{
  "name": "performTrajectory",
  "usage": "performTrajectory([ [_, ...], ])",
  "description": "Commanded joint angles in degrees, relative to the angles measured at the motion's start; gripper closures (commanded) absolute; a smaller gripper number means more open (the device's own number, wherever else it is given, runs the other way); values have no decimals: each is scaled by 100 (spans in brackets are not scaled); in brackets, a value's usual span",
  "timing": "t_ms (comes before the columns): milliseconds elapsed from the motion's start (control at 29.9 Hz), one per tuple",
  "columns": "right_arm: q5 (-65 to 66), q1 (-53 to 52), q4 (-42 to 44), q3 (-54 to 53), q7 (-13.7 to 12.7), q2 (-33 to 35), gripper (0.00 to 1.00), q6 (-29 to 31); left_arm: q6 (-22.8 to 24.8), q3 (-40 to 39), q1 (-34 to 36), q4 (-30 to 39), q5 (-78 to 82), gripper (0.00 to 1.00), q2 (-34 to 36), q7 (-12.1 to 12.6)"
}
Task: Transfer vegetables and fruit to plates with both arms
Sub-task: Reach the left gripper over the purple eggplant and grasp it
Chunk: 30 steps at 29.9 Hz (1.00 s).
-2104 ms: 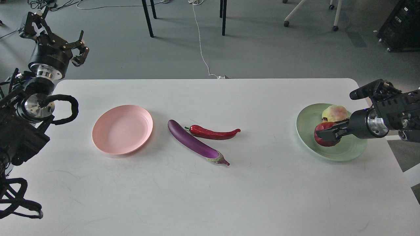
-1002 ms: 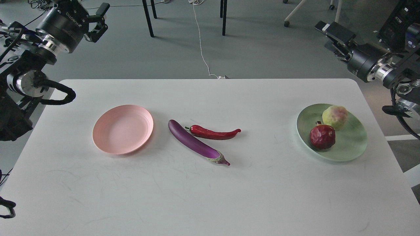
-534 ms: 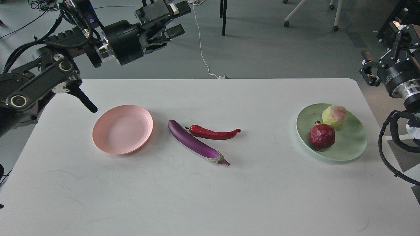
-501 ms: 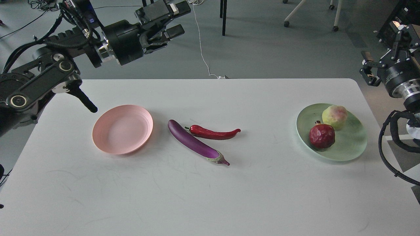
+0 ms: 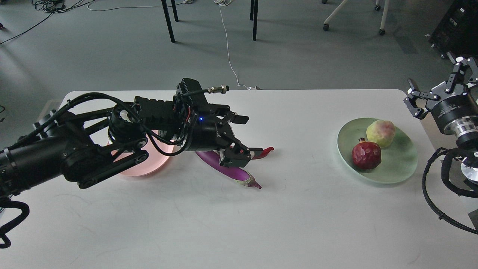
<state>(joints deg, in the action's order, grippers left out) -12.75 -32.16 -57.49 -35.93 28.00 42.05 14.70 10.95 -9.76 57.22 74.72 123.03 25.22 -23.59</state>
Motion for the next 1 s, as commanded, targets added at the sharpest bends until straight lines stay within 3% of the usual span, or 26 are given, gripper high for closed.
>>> performTrajectory([
  [0, 1, 43, 18, -28, 0, 5, 2, 59, -373, 711, -45, -10, 197, 6, 0, 3],
  [267, 9, 60, 36, -37, 0, -100, 2, 156, -576, 941, -36, -501, 197, 10, -61, 3],
  [468, -87, 245, 141, -37, 0, -109, 2, 753, -576, 1072, 43, -967, 197, 12, -491, 3],
  [802, -105, 307, 782, -89, 0, -171, 2, 1219, -576, 1512, 140, -1838, 197, 18, -1221, -14],
  [969, -105, 324, 792, -99, 0, -206, 2, 1228, -576, 1626, 219, -1908, 197, 37, -1195, -40],
])
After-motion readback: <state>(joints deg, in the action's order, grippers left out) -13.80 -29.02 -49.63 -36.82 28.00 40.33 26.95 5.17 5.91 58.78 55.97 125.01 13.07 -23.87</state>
